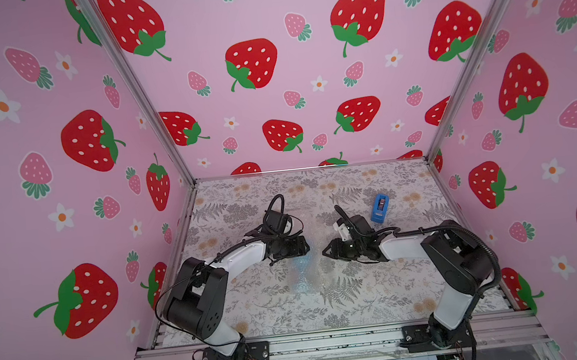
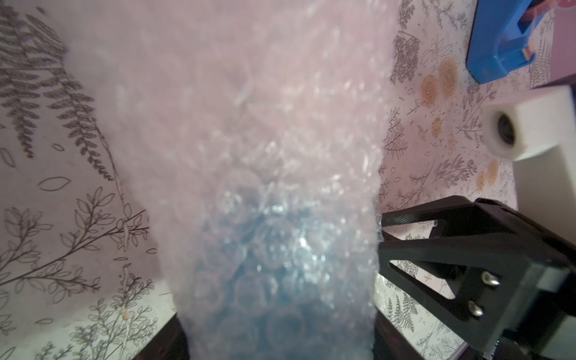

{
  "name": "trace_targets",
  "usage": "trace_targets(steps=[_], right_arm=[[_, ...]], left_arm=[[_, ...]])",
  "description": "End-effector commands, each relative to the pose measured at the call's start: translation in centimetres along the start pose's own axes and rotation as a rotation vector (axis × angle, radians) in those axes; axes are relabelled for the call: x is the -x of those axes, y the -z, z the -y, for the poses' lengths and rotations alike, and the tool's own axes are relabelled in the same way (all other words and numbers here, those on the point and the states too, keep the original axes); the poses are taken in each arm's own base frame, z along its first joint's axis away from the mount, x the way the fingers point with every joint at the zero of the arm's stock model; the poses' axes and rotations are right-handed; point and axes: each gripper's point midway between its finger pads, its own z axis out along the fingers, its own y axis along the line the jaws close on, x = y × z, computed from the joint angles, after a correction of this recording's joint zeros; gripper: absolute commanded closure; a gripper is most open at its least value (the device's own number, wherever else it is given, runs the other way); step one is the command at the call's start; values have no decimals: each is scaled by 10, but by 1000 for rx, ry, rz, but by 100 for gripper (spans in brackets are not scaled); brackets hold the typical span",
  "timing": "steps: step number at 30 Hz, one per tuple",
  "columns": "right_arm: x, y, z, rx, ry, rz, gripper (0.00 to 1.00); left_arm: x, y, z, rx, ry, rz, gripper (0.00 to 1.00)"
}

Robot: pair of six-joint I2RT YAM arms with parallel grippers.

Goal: Wrap wine glasses in bubble wrap
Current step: Wrap the wine glass in bubble wrap.

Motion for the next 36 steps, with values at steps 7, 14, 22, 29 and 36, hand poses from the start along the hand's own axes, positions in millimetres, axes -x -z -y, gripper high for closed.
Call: trace_targets(steps=[7, 14, 22, 29, 36], right_arm=[[-6, 16, -8, -12, -25, 0, 100], [2, 45, -25, -12, -2, 54, 100], [3, 55, -35, -19, 1, 60, 100], [1, 61, -29, -95, 13, 49, 100], [0, 69, -28, -134, 14, 51, 100]], left_arm=[[-9, -12, 5, -43, 72, -39, 33], [-12, -25, 15, -140, 112, -49, 32], [-20, -43, 28, -221, 137, -66, 32], [-23, -42, 26, -214, 140, -67, 17], [-15, -18, 20, -168, 115, -35, 3]])
